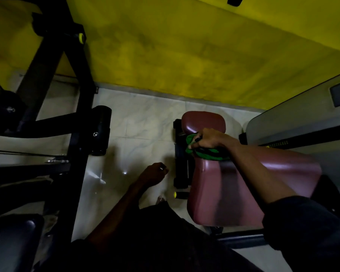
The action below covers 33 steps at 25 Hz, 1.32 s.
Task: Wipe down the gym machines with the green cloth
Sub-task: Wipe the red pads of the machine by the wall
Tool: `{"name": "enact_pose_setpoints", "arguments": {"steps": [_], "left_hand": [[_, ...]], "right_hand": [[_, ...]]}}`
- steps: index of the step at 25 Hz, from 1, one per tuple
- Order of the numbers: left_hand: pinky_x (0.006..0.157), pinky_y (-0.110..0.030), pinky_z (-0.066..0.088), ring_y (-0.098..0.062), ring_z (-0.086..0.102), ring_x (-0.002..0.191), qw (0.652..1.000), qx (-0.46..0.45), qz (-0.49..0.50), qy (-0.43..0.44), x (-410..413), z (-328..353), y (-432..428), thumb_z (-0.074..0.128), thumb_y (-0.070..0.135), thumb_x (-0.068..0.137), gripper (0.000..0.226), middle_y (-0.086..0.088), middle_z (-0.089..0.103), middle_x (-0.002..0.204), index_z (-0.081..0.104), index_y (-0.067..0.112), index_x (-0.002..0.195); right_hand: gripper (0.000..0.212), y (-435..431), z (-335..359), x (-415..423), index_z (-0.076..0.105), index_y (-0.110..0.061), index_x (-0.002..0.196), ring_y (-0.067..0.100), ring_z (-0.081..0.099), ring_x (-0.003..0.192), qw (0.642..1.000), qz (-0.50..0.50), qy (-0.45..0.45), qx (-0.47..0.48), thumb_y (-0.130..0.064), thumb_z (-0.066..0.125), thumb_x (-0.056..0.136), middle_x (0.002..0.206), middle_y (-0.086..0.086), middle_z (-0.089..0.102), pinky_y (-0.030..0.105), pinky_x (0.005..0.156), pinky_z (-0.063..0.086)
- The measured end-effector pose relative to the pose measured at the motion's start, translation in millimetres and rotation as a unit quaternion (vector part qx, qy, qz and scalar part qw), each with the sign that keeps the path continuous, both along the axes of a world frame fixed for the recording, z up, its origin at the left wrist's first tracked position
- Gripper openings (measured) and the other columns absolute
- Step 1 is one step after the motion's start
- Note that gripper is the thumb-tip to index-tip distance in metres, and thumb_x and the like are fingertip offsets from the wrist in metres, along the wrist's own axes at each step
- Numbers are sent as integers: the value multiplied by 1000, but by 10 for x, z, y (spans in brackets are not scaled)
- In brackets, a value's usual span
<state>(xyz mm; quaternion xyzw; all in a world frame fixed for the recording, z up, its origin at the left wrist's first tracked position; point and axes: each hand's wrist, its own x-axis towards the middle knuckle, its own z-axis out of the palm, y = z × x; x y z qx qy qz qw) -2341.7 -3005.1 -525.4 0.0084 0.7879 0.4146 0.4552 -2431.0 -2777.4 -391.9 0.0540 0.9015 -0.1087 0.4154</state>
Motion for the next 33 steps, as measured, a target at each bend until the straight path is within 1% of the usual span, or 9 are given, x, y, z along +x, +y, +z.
{"name": "enact_pose_setpoints", "arguments": {"steps": [7,10,16,20,22,24,27,30,33], "left_hand": [[96,-15,43,-8,53,124,970,224,95,-4,123,535,516,57,32,100,50,15,51,132,43,25,147],[105,-29,46,-8,53,128,967,226,121,1,198,469,675,60,49,93,62,9,50,146,40,31,150],[85,-4,41,24,50,103,960,200,195,22,83,623,834,56,41,98,30,30,56,113,49,46,127],[93,-15,38,2,52,117,966,186,177,29,-141,709,931,54,38,100,36,21,55,123,54,28,135],[84,-2,35,-1,47,118,973,174,151,31,-236,725,962,53,29,102,38,16,51,123,53,19,139],[75,5,33,-5,47,119,979,161,121,19,-341,706,945,51,23,102,38,13,50,123,52,15,140],[82,-4,33,-10,48,125,986,154,56,-2,-546,619,940,50,23,103,40,9,51,126,49,15,142],[77,-2,36,-6,46,118,988,150,-9,-38,-724,590,959,51,28,103,42,9,51,127,47,17,143],[101,-22,41,-9,50,123,988,137,-75,-21,-842,506,1020,58,54,93,61,5,53,139,48,21,143]], "right_hand": [[34,267,-220,-211,78,-21,84,20,68,73,997,-58,-41,26,-53,74,78,81,0,74,33,64,54],[29,365,-222,-177,77,-26,88,19,69,85,997,-57,-51,24,-52,68,79,91,-1,74,40,81,59],[32,398,-182,-221,73,-21,99,21,71,84,992,-96,-86,-17,-49,64,87,101,6,73,33,69,56],[43,529,82,-146,54,-3,137,33,59,121,984,-148,-96,4,-30,50,104,134,16,59,37,93,48],[37,664,98,-83,66,-9,125,26,69,99,977,-174,-125,-10,-34,57,99,111,10,71,33,75,55],[31,745,-1,-78,69,-19,110,21,69,91,975,-189,-117,-24,-43,61,92,105,5,72,36,81,57],[53,789,-134,-20,61,-30,128,26,59,114,992,-106,-66,4,-63,55,86,133,3,61,40,96,48],[49,935,-172,12,56,-29,137,29,56,122,995,-57,-75,12,-56,46,97,142,4,54,41,102,45],[57,1210,-163,58,63,-26,123,31,61,113,987,-132,-74,50,-64,43,86,135,8,60,45,100,49]]}}
